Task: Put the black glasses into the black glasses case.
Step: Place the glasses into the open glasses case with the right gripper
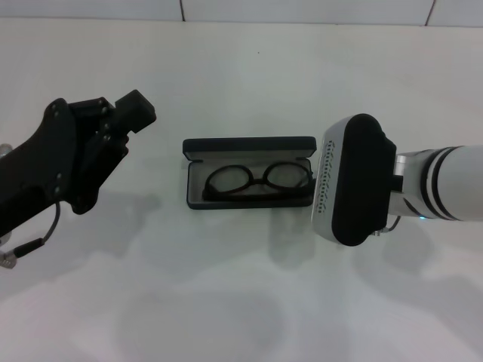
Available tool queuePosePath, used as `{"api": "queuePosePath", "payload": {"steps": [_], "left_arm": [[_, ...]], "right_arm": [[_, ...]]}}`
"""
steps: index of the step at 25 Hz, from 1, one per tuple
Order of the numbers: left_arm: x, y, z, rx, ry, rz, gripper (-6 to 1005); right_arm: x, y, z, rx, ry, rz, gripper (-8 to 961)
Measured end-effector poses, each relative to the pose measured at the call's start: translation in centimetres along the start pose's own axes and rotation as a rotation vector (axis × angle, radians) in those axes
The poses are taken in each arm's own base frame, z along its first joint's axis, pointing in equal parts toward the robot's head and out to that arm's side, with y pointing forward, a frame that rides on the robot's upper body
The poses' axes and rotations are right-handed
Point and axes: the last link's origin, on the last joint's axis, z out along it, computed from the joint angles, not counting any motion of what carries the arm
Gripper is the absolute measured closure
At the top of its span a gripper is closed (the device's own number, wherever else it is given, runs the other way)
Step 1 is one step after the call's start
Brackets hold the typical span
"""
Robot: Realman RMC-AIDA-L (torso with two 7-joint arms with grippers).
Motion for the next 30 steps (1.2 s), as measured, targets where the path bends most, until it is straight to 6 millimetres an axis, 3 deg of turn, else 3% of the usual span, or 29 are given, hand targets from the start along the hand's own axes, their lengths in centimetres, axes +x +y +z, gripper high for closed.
{"api": "queuePosePath", "payload": {"steps": [30], "left_arm": [[-0.3, 0.4, -0.4, 0.011, -0.004, -0.012, 964]], "right_arm": [[-1.4, 0.6, 0.8, 0.009, -0.047, -0.06, 954]]}}
